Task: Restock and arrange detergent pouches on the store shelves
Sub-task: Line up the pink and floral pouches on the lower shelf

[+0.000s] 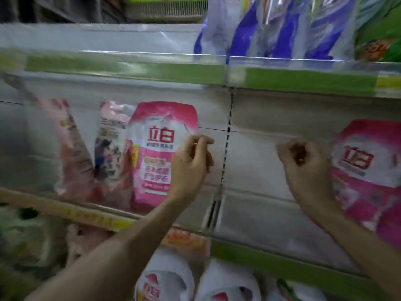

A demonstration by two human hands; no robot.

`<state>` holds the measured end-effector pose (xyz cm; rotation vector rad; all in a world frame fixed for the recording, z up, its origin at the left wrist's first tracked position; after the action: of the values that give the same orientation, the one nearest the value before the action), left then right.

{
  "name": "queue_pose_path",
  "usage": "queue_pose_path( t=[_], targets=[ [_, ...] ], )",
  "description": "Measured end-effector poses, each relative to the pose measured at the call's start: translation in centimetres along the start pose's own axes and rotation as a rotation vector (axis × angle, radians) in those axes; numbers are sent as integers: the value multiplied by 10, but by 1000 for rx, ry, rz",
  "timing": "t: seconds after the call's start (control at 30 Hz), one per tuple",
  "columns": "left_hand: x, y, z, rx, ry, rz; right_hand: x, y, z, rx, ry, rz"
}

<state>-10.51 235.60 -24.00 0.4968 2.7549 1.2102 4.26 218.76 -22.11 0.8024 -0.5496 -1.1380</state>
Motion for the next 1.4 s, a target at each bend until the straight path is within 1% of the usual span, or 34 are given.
queue_pose_path(
  t=[0.13, 0.17, 0.23, 0.3, 0.33, 0.37, 0.43, 0.5, 0.57, 0.67, 0.77, 0.83, 0.93, 1.0, 1.17, 1.3, 1.37, 1.4],
  targets=[
    [75, 12, 36, 36, 226, -204, -73, -21, -20, -256, 139, 232],
    [89, 16, 47, 78, 269, -229, -90, -27, -25, -321, 160, 300],
    [113, 23, 77, 250, 392, -229, -122, -36, -34, -443, 211, 423],
    [129, 29, 110, 439, 561, -155, -152, -44, -42, -554, 273, 502],
    [134, 31, 123, 486, 598, -87, -165, -48, -47, -603, 321, 530],
    [136, 32, 133, 492, 606, -14, -177, -51, -53, -643, 369, 554],
    [131, 31, 146, 433, 553, 116, -194, -55, -63, -696, 447, 590],
    [125, 29, 148, 374, 441, 185, -208, -58, -71, -755, 526, 601],
    [122, 30, 150, 352, 309, 251, -219, -60, -78, -812, 568, 586],
    [124, 31, 150, 366, 238, 340, -231, -60, -78, -802, 597, 523],
    [118, 29, 152, 398, 177, 330, -228, -55, -71, -786, 578, 440],
    [112, 28, 146, 419, 161, 267, -221, -50, -68, -777, 564, 422],
    [103, 27, 128, 471, 275, 190, -208, -42, -61, -779, 569, 423],
    [98, 28, 117, 465, 327, 199, -199, -38, -57, -799, 582, 393],
    [88, 24, 99, 427, 343, 234, -180, -40, -47, -806, 542, 320],
    [54, 17, 89, 407, 468, 123, -148, -43, -48, -766, 484, 184],
    [24, 10, 77, 370, 506, 129, -124, -40, -53, -726, 480, 79],
    [6, 6, 70, 347, 496, 173, -111, -37, -54, -688, 457, 25]
  ],
)
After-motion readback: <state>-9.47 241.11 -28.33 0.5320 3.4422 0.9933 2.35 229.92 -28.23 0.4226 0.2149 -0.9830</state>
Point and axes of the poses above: each hand's wrist, its own y-axis towards the middle knuckle, its own x-axis out of the back of the hand, z = x × y, the point moved 3 cm from there along y, towards the middle knuckle, and after that the axes turned 10 degrees about y, right-handed, at the moved point
